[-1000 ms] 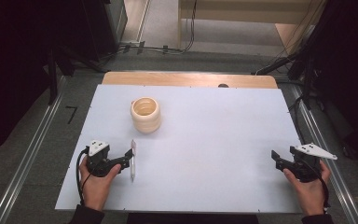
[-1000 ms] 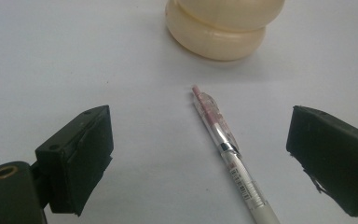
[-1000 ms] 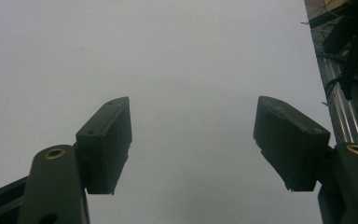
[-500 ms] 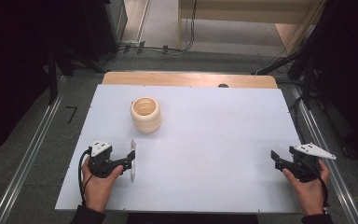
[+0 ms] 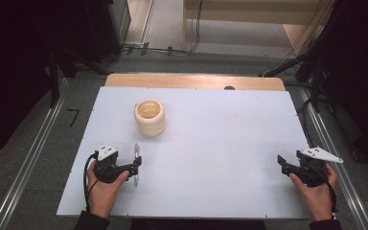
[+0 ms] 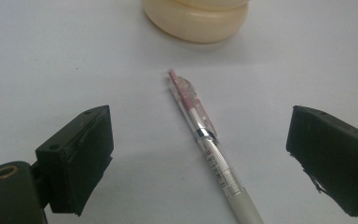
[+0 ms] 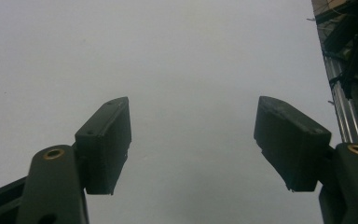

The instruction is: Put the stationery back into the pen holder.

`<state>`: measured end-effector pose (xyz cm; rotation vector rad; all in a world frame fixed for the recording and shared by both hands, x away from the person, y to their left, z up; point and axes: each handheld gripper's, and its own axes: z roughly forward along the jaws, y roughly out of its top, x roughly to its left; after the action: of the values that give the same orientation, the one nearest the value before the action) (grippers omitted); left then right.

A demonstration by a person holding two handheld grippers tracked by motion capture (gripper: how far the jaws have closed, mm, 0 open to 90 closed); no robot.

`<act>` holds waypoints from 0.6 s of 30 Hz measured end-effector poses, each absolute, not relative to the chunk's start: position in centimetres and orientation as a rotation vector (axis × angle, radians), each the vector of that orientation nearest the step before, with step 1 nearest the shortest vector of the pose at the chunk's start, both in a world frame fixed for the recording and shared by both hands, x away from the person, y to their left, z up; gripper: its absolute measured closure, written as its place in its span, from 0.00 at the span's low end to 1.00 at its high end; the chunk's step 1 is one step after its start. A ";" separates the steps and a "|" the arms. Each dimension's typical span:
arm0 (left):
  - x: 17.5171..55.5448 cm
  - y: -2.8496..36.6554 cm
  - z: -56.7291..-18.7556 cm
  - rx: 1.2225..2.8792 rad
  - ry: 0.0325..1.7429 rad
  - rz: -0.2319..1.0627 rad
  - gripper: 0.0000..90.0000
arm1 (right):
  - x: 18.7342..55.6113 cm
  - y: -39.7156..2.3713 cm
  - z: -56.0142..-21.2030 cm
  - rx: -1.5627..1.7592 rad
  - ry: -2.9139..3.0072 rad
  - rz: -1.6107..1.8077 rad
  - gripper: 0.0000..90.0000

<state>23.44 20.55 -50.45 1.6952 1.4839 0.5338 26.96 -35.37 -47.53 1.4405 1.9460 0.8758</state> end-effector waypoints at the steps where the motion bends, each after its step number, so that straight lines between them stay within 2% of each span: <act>1: 23.4 20.5 -50.5 1.698 1.486 0.531 0.09 | 27.0 -35.4 -47.5 1.440 1.945 0.874 0.29; 18: 23.5 19.6 -50.8 1.755 1.492 0.518 0.10 | 27.0 -35.2 -47.6 1.439 1.954 0.860 0.29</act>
<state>23.46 19.59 -50.78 1.7552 1.4922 0.5183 27.00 -35.21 -47.63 1.4389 1.9542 0.8600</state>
